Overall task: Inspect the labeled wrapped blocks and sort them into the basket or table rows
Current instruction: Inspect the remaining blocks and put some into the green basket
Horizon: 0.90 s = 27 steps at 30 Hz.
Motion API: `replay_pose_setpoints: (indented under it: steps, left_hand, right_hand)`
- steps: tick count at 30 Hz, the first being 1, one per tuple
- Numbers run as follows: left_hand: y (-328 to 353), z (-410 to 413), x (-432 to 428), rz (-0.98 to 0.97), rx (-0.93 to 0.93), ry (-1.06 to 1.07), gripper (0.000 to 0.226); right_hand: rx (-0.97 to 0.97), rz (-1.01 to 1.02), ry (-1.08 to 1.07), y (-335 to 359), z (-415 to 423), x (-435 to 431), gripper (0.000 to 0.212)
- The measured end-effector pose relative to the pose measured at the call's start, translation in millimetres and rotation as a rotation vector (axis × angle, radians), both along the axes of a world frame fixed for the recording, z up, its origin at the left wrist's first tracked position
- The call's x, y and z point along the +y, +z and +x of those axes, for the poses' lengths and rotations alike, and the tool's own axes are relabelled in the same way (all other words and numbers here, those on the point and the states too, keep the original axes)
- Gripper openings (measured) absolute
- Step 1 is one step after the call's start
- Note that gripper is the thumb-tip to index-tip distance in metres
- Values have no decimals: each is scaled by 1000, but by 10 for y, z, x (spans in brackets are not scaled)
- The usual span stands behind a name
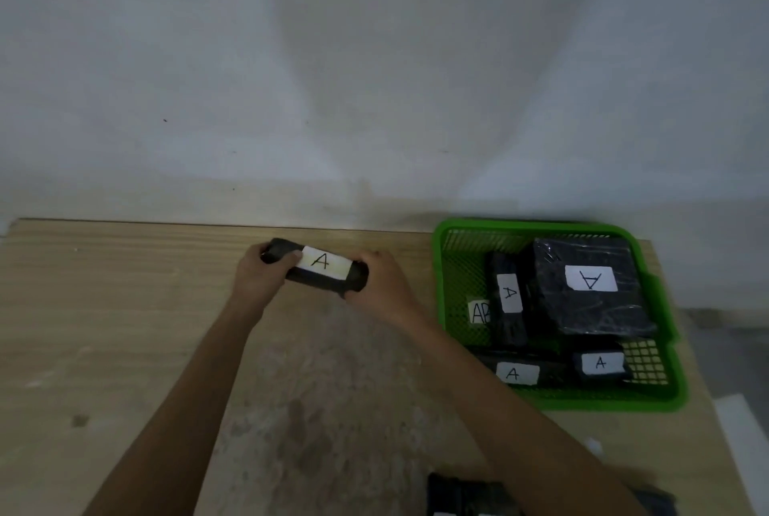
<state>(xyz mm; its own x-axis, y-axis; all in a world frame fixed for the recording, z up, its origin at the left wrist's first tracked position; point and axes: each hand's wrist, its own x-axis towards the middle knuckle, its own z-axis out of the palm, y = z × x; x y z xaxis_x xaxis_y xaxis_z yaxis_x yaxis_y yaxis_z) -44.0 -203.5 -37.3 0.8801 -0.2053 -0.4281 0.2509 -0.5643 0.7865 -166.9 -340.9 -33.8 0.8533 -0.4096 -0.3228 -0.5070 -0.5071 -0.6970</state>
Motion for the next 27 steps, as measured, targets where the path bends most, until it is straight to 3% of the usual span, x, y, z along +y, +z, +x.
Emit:
replay_pose_setpoints:
  steps: [9, 15, 18, 27]
  left_hand:
    - [1127, -1025, 154, -440, 51, 37, 45]
    - [1480, -1804, 300, -518, 142, -31, 36]
    - [1573, -2125, 372, -542, 110, -67, 32]
    - [1782, -2724, 528, -518, -169, -125, 41]
  right_hand:
    - [-234, 144, -100, 1243, -990, -62, 54]
    - [-252, 430, -211, 1578, -1796, 126, 59]
    - [-280, 520, -255, 1648, -2082, 298, 49]
    - [-492, 324, -420, 1798, -2501, 626, 33]
